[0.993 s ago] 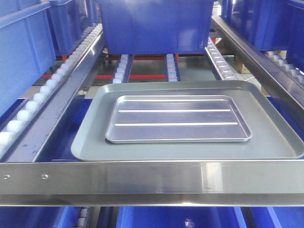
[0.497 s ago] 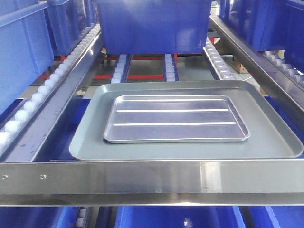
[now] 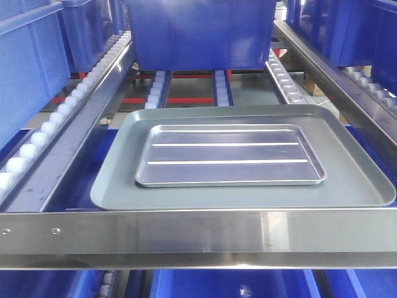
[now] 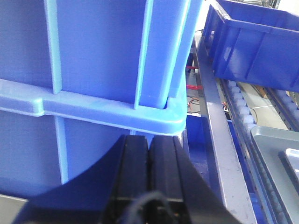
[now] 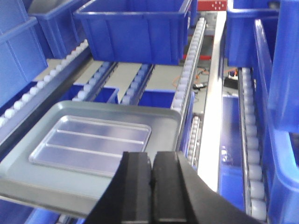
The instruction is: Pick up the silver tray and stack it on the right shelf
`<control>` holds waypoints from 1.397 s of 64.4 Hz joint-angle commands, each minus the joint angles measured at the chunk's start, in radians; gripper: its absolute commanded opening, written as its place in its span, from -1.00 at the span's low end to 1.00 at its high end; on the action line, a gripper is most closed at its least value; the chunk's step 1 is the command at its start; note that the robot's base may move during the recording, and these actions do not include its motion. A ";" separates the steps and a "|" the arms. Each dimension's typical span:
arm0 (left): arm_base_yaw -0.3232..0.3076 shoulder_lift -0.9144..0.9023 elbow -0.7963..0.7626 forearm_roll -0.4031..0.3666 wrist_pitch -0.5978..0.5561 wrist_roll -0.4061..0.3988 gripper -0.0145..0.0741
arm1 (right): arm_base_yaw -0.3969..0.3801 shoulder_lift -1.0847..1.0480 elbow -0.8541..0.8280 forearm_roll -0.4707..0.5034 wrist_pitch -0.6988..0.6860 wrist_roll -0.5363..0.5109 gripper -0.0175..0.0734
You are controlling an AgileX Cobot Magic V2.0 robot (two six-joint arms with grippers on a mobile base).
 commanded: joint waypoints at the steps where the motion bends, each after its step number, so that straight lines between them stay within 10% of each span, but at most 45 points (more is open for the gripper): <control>1: -0.001 -0.017 0.019 -0.008 -0.090 0.001 -0.90 | -0.046 0.005 0.005 -0.027 -0.175 -0.007 -0.49; 22: -0.001 -0.017 0.019 -0.008 -0.090 0.001 -0.90 | -0.337 0.003 0.357 0.185 -0.551 -0.183 -0.49; 31: -0.001 -0.017 0.019 -0.008 -0.090 0.001 -0.90 | -0.346 0.002 0.498 0.185 -0.741 -0.183 -0.49; 90: -0.001 -0.017 0.019 -0.008 -0.090 0.001 -0.90 | -0.346 -0.016 0.493 0.183 -0.698 -0.183 -0.49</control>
